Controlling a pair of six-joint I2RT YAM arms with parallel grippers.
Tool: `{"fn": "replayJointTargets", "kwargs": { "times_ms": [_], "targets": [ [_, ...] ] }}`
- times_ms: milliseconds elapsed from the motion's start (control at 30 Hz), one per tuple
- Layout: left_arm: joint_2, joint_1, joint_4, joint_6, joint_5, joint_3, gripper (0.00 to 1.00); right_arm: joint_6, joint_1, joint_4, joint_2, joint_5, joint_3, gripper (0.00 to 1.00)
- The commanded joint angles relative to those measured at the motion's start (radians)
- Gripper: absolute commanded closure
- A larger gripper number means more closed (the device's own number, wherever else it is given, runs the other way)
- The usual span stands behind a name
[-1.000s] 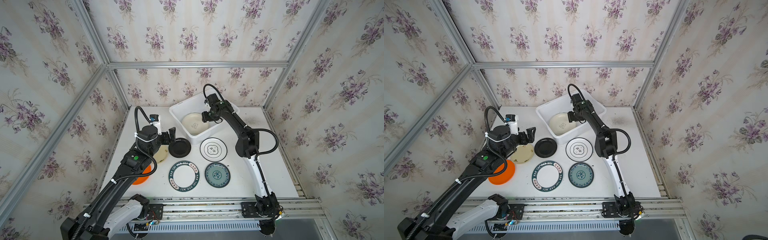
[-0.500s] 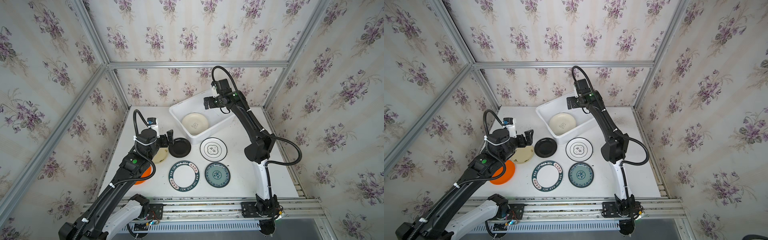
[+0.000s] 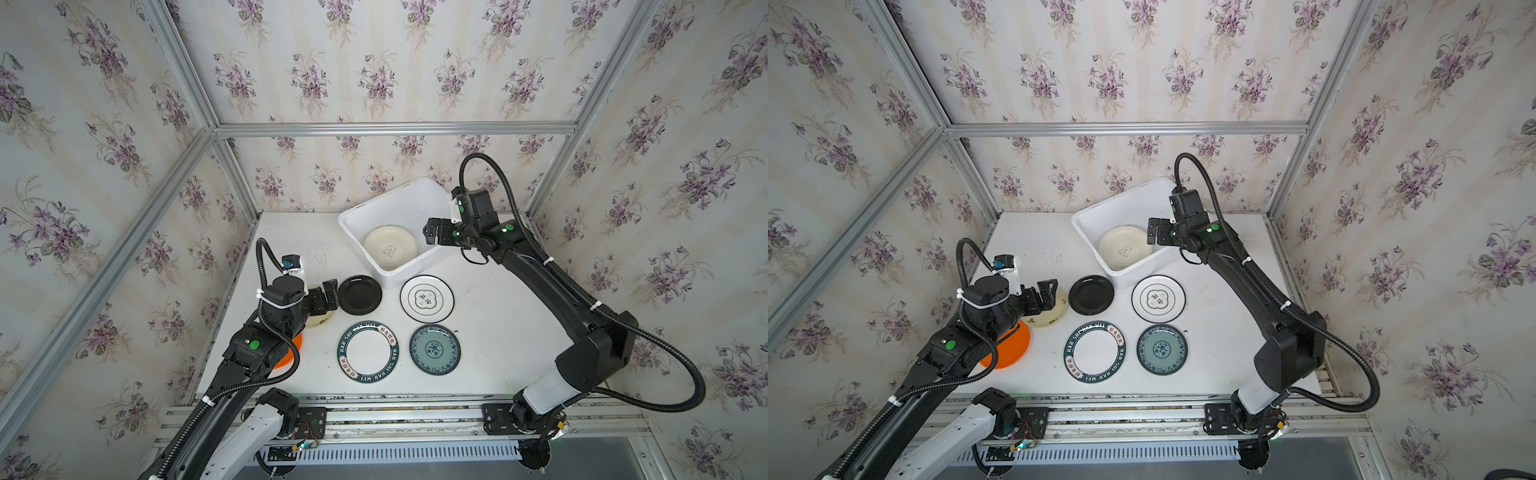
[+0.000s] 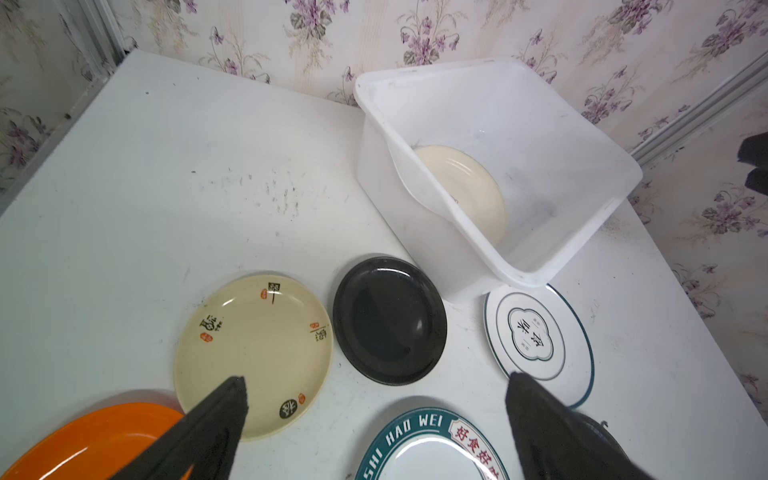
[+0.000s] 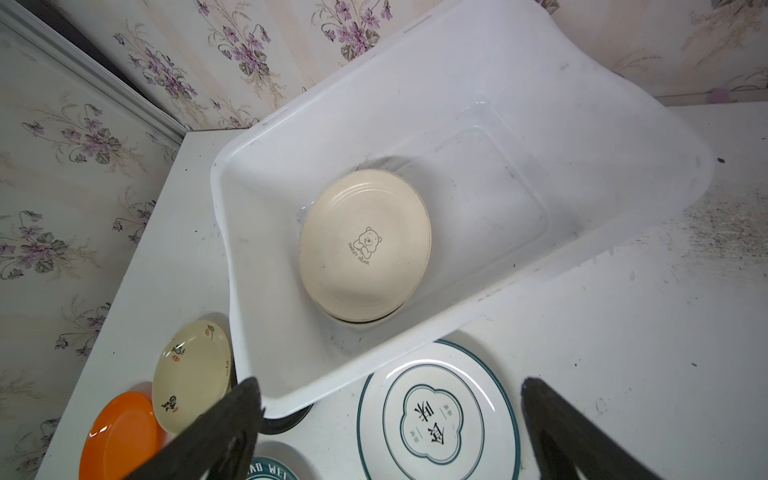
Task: Place the plates into the plastic bin on the countertop
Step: 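Withdraw the right gripper from the bin while the left arm nears the cream plate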
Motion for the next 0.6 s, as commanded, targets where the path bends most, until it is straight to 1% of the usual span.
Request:
{"fn": "replayJointTargets", "kwargs": {
  "times_ms": [0, 67, 167, 267, 333, 433, 567],
  "targets": [
    [-0.01, 0.0, -0.072, -0.039, 0.082, -0.007, 0.01, -0.007, -0.001, 0.047, -0.062, 0.032, -0.061, 0.01],
    [-0.036, -0.001, -0.086, -0.033, 0.09, -0.031, 0.01, -0.019, -0.001, 0.058, -0.099, 0.036, -0.113, 0.0],
    [-0.105, -0.001, -0.066, -0.023, 0.074, -0.094, 0.01, -0.001, -0.001, 0.07, -0.152, 0.057, -0.188, 0.0],
    [-0.171, 0.0, -0.066, -0.012, 0.048, -0.119, 0.01, -0.002, -0.018, 0.144, -0.209, 0.015, -0.282, 0.0],
    [-0.216, 0.0, -0.084, -0.024, 0.054, -0.118, 0.01, -0.022, -0.02, 0.138, -0.221, 0.001, -0.288, 0.0],
    [-0.26, -0.001, -0.1, -0.048, 0.08, -0.123, 0.01, -0.028, -0.02, 0.077, -0.223, -0.012, -0.274, 0.0],
    [-0.282, -0.001, -0.123, -0.057, 0.095, -0.129, 0.01, -0.015, -0.02, 0.067, -0.262, -0.048, -0.329, 0.0]
  ]
}}
